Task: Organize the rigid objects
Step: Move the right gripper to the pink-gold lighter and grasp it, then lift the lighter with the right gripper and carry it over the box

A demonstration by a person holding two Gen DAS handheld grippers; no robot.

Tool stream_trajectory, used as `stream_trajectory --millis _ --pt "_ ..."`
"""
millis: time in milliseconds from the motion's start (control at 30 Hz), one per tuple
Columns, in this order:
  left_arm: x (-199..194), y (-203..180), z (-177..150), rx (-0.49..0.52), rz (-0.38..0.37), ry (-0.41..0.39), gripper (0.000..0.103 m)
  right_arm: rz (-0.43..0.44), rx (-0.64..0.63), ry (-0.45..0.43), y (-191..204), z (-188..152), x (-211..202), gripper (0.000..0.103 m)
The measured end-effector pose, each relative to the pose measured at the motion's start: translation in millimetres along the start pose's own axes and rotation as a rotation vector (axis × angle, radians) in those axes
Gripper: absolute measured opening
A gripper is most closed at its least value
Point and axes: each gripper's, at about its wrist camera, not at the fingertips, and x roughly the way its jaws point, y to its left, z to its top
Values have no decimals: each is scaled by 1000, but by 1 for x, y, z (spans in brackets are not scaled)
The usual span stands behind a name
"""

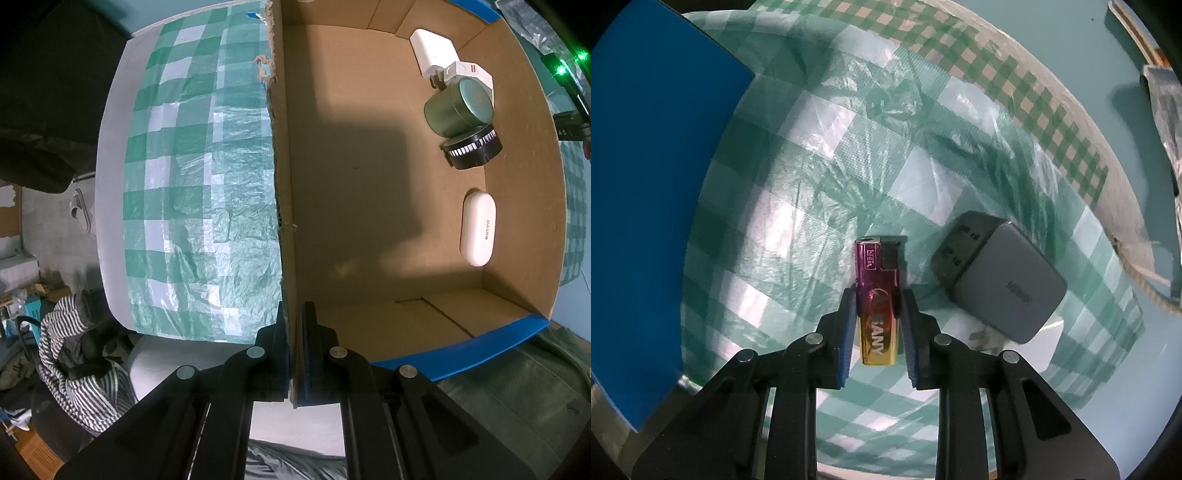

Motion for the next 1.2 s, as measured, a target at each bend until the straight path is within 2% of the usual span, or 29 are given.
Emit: stream_trajectory --millis 167,533,1200 --pt "0 0 0 5 -3 -1 5 43 35 3 5 -3 -2 22" --pt "1 0 0 21 -6 -4 5 69 34 -20 17 -18 -27 22" --pt "-1 -2 0 45 0 -7 5 115 -92 -160 68 -30 -125 22"
